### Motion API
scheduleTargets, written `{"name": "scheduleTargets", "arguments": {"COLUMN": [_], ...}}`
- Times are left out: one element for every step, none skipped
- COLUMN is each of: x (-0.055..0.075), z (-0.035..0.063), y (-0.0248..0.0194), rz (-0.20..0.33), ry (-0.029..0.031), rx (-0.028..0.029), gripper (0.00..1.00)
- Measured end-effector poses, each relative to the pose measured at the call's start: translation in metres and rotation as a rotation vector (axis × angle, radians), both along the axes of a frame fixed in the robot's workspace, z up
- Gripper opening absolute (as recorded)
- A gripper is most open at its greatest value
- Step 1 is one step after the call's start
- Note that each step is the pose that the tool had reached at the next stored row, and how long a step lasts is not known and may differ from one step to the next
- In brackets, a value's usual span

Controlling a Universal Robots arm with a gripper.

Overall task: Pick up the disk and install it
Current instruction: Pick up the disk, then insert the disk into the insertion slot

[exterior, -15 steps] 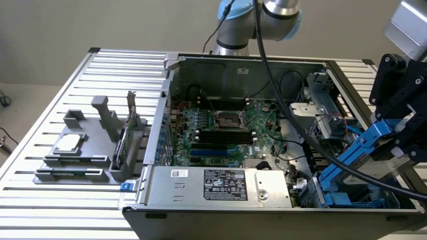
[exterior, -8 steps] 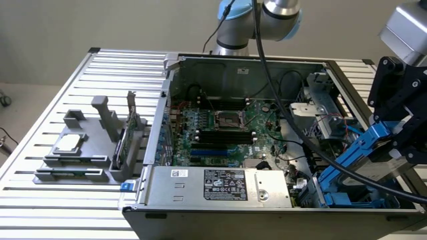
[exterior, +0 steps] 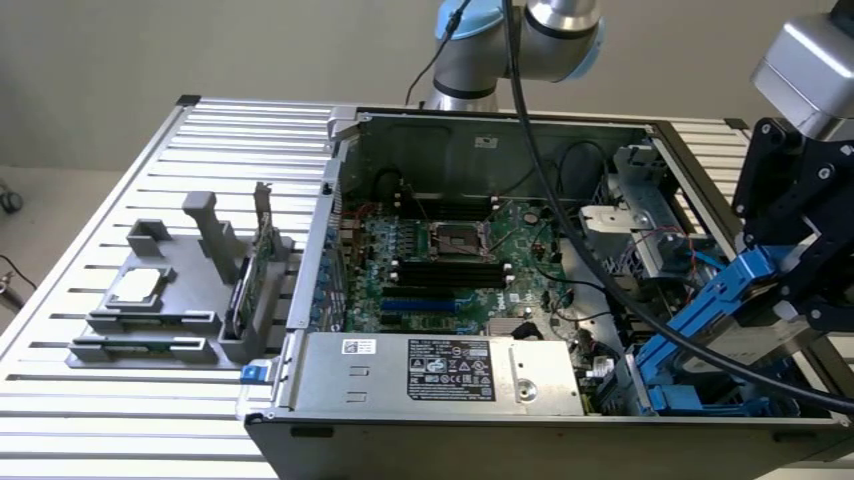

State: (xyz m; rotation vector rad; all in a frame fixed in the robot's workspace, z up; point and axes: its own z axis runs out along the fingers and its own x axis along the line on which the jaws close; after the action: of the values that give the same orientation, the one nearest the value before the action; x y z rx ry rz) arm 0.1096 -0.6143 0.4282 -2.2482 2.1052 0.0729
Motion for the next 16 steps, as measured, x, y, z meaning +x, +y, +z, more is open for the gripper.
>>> {"name": "scheduleTargets", "arguments": {"x": [0.000,0.000,0.000,0.000,0.000,0.000,0.000,0.000,0.000,0.000,0.000,0.000,0.000,0.000,0.000,0.000], "z": [-0.0004,-0.0007,-0.0012,-0.0018,-0.0024,-0.0030,-0.0037,-0.0043,-0.0050,-0.0056,-0.0063,-0.0073,-0.0081,-0.0090,-0.0098,-0.0107], "y": [0.0000,0.0001,0.0002,0.0003,0.0003,0.0004,0.0005,0.0005,0.0006,0.0006,0.0007,0.0006,0.0006,0.0006,0.0006,0.0006], "rz": [0.000,0.000,0.000,0.000,0.000,0.000,0.000,0.000,0.000,0.000,0.000,0.000,0.000,0.000,0.000,0.000], "ry": [-0.0001,-0.0001,0.0000,0.0000,-0.0001,-0.0001,0.0000,0.0000,0.0000,0.0000,0.0000,0.0000,0.0000,0.0000,0.0000,0.0000], "rx": [0.0000,-0.0001,-0.0002,-0.0001,0.0000,-0.0001,-0.0001,-0.0001,-0.0002,-0.0003,-0.0004,-0.0002,-0.0001,-0.0001,-0.0001,0.0001], "gripper": [0.33,0.33,0.33,0.33,0.33,0.33,0.33,0.33,0.33,0.33,0.33,0.33,0.33,0.33,0.33,0.33]}}
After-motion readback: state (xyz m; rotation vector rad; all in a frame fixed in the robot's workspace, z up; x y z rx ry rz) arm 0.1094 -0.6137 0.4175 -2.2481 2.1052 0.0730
